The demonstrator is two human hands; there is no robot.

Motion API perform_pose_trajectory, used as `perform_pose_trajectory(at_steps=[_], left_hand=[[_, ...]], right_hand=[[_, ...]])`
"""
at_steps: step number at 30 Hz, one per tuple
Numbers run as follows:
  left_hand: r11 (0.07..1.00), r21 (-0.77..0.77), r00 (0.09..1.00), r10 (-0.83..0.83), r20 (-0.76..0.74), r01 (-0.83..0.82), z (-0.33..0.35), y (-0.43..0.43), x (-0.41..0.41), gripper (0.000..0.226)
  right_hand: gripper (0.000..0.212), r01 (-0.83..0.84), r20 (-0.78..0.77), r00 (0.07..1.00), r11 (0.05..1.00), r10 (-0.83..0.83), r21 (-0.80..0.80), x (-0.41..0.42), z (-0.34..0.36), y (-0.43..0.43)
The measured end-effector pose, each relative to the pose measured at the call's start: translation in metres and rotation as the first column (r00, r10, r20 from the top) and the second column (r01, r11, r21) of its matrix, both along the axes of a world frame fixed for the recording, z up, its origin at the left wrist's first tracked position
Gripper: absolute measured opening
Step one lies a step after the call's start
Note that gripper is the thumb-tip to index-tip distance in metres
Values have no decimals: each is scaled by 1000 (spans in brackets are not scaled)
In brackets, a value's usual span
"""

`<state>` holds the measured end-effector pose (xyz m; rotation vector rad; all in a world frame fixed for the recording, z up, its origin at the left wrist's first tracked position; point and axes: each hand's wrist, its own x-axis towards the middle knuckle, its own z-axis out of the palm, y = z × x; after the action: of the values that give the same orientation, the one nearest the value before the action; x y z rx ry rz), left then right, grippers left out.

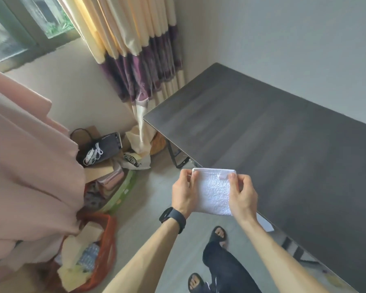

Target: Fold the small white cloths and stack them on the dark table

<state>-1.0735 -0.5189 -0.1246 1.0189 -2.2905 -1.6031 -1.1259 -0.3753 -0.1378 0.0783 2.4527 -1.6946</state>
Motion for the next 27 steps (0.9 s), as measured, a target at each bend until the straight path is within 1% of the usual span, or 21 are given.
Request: perform_pose_trajectory(at_steps=[5,9,14,18,20,23,27], left_hand=[[999,-22,998,-46,45,47,-24,-46,-99,24],[998,21,991,-63,119,61,-35,-72,-169,24],[991,-34,973,-122,196,131,-46,-102,-247,23],[976,-48,944,-194,268,214,-67,-131,-305,23],[963,-40,923,-244,298,268,-78,-145,-335,22],[938,-31,892,-318,322,345,-99,-168,-378,26],[870,-17,819,-457,347,493,-133,-199,-430,25]], right_hand=[[28,42,76,996,999,-41,-18,-92,-17,-42],[30,77,132,988,997,-76,1,-157,-29,-63],[31,111,178,978,994,-113,20,-224,-44,-92],[29,166,197,966,985,-171,38,-270,-62,-119],[28,210,223,950,976,-216,51,-292,-74,-133],[28,286,242,923,954,-298,86,-322,-91,-157],[29,370,251,876,908,-412,198,-357,-117,-188]])
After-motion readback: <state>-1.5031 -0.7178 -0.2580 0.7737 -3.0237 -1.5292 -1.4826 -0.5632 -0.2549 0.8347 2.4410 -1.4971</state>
